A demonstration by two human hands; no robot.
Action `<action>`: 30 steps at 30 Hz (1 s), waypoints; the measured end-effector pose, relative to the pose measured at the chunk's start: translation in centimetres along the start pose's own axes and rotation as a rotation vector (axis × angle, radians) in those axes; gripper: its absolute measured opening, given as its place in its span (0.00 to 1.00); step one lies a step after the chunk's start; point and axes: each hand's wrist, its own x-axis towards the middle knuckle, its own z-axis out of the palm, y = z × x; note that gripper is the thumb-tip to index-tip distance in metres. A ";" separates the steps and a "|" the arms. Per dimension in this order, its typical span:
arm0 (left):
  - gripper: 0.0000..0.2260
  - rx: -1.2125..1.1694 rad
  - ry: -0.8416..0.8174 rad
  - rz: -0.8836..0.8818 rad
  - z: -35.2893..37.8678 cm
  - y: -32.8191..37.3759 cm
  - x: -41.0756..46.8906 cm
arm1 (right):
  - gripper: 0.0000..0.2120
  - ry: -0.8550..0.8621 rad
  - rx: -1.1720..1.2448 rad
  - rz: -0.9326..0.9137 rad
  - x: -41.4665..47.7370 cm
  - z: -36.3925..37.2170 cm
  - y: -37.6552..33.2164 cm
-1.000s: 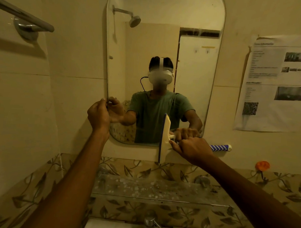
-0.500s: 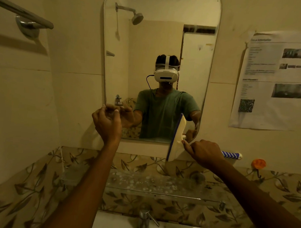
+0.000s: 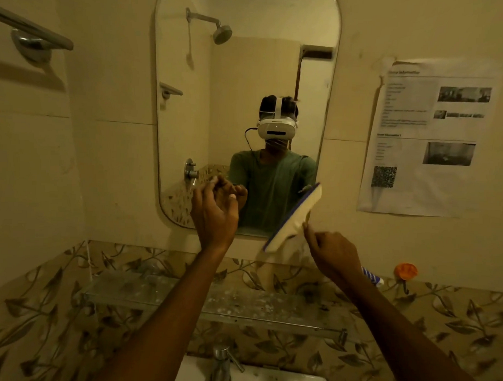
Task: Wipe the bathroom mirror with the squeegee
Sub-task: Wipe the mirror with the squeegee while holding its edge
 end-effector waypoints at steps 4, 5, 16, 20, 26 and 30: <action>0.22 -0.049 -0.001 0.001 0.8 1.5 0.6 | 0.26 0.194 0.319 -0.028 3.3 -2.5 -2.3; 0.22 -0.062 0.007 0.002 1.1 1.7 0.7 | 0.26 0.201 0.347 -0.023 3.8 -2.5 -2.5; 0.21 -0.099 0.038 -0.018 2.6 1.0 -1.0 | 0.29 0.082 0.492 0.112 1.6 3.0 0.2; 0.21 -0.082 0.010 -0.029 2.8 0.9 -2.1 | 0.29 0.027 0.457 0.137 0.2 4.7 1.6; 0.19 -0.001 -0.030 -0.019 2.3 1.2 -3.6 | 0.28 0.006 0.441 0.120 -0.4 5.1 2.2; 0.17 0.041 -0.044 -0.008 1.4 1.1 -4.5 | 0.28 -0.013 0.419 0.134 -0.6 5.0 2.2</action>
